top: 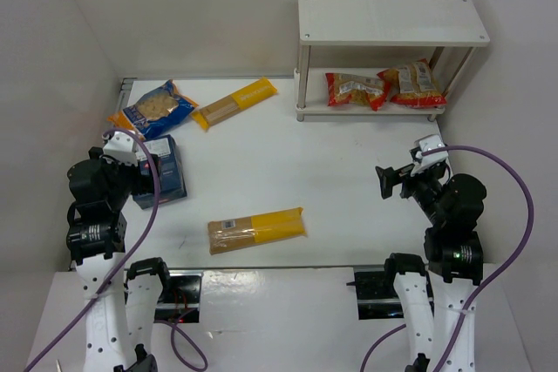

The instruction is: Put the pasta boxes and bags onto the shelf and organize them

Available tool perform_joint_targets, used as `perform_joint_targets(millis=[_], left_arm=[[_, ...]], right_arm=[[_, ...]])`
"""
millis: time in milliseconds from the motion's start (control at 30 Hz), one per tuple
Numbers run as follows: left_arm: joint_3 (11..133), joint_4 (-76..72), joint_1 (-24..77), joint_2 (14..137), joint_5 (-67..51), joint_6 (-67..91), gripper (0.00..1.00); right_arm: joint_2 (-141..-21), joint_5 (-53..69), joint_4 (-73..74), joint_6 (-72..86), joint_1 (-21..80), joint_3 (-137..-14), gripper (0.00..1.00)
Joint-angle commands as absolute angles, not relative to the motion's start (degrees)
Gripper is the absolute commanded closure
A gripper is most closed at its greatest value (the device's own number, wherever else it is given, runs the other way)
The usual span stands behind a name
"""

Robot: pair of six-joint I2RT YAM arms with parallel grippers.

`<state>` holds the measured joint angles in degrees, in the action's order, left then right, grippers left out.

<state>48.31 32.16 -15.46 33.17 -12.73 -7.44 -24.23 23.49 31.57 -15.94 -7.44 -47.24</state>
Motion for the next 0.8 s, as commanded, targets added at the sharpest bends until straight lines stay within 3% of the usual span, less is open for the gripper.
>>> perform_joint_targets(millis=[0,767], left_arm=[[48.96,31.11,-15.82,32.52,-13.89,-8.09,0.00],[48.96,31.11,-15.82,32.52,-14.41,-8.09,0.00]], right_arm=[[-24.08,24.70,31.64,-16.08,-7.91,-47.55,0.00],[-22.50,23.64,31.64,-16.08,-7.91,-47.55,0.00]])
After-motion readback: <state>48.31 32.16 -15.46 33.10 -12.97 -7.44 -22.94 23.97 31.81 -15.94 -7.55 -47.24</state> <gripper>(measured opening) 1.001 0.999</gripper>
